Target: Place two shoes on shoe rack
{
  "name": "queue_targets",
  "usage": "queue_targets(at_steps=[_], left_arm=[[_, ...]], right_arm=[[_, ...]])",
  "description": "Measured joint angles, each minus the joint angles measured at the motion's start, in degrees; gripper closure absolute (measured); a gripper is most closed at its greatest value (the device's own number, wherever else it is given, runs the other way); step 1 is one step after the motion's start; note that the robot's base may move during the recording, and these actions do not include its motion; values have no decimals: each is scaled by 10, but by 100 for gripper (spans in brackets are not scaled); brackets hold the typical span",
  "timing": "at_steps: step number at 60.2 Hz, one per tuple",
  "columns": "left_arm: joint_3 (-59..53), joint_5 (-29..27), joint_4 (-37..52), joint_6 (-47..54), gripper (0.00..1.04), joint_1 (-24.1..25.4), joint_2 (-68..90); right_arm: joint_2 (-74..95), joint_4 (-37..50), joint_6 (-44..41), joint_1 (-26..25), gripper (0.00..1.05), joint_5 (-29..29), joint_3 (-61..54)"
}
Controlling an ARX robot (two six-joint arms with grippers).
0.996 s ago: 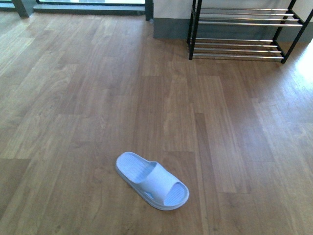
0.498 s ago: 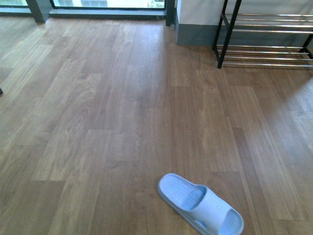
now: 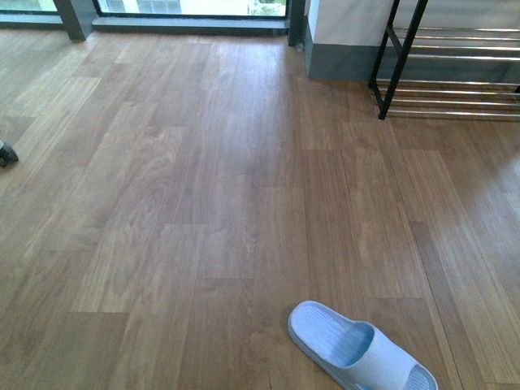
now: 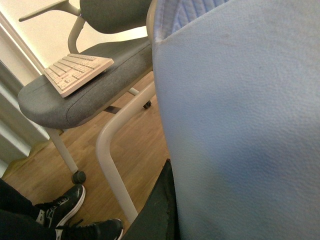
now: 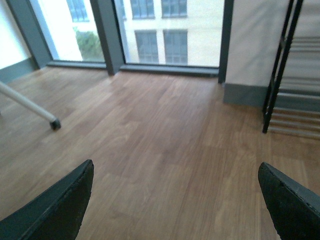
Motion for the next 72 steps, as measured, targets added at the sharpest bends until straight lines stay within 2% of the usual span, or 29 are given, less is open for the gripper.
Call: queue_targets(at_steps=[4, 9, 15, 23, 30, 39, 44, 57, 72], left_arm=[[0, 0, 0, 0, 103, 0, 0], [0, 0, 0, 0, 103, 0, 0], [0, 0, 0, 0, 103, 0, 0], [0, 0, 0, 0, 103, 0, 0], [0, 0, 0, 0, 103, 0, 0], [0, 0, 0, 0, 103, 0, 0], [0, 0, 0, 0, 103, 0, 0], [0, 0, 0, 0, 103, 0, 0], [0, 0, 0, 0, 103, 0, 0]], right_arm=[[163, 107, -1, 48, 9, 40, 21], [338, 207, 0, 73, 9, 70, 62], [524, 269, 4, 84, 9, 82, 113], [740, 294, 9, 85, 9, 84, 179], [914, 293, 22, 73, 9, 95, 258], [1061, 261, 61, 53, 9, 111, 346], [1150, 238, 89, 35, 9, 147, 405], [1256, 154, 154, -1, 9, 203, 490], [1334, 59, 244, -27, 9, 199, 543]])
